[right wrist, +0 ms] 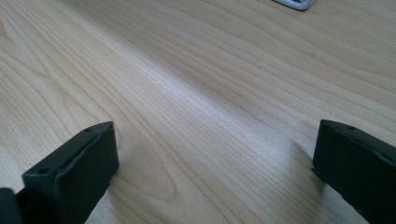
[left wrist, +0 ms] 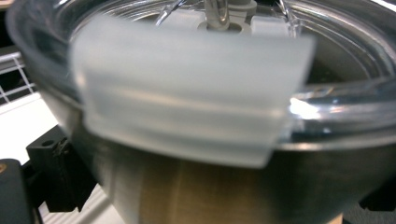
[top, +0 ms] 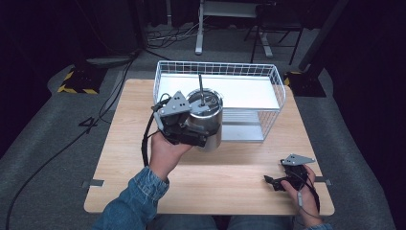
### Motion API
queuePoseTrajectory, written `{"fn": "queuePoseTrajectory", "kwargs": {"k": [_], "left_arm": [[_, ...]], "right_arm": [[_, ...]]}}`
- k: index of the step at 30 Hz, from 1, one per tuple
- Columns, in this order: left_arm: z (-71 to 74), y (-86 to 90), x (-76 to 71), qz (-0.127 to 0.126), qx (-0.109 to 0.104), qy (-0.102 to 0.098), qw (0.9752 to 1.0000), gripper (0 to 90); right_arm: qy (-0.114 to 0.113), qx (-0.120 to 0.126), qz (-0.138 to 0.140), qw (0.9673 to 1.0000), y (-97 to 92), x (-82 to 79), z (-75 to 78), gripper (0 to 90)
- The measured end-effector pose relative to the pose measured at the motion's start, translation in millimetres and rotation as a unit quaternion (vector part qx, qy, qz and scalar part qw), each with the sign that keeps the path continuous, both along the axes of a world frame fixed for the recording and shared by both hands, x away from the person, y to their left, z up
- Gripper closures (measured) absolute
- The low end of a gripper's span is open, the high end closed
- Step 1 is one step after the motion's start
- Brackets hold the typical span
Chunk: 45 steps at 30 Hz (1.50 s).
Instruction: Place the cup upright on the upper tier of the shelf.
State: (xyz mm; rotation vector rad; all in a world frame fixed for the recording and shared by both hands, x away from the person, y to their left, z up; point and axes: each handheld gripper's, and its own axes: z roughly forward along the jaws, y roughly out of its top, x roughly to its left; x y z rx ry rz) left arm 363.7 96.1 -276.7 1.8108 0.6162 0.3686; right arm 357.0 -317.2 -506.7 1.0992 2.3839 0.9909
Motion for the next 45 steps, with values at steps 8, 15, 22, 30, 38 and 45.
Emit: {"fn": "queuePoseTrajectory", "kwargs": {"k": [8, 15, 22, 30, 38, 45], "left_arm": [[14.5, 0.0, 18.4, 0.018, -0.001, -0.005, 0.9998, 3.7], [27.7, -1.2, 34.1, 0.037, -0.004, -0.010, 0.9993, 3.7], [37.1, -4.0, 49.7, 0.052, -0.009, -0.013, 0.9985, 3.7], [43.4, -8.4, 67.5, 0.069, -0.010, -0.014, 0.9974, 3.7], [45.9, -11.7, 95.3, 0.097, -0.021, -0.010, 0.9950, 3.7], [45.7, -17.0, 114.4, 0.118, -0.016, -0.009, 0.9928, 3.7]], "right_arm": [[0.000, 0.000, 0.000, 1.0000, 0.1, -0.1, 0.0, 0.5], [-0.003, -0.001, 0.000, 1.0000, 0.4, -0.6, 0.0, 0.6], [-0.001, 0.000, 0.001, 1.0000, 0.2, -0.3, 0.0, 0.6], [-0.001, 0.001, 0.000, 1.0000, 0.2, -0.2, -0.1, 0.6], [-0.001, 0.000, 0.000, 1.0000, 0.2, -0.1, 0.0, 0.6], [0.000, 0.001, 0.000, 1.0000, 0.2, -0.2, 0.0, 0.6]]}}
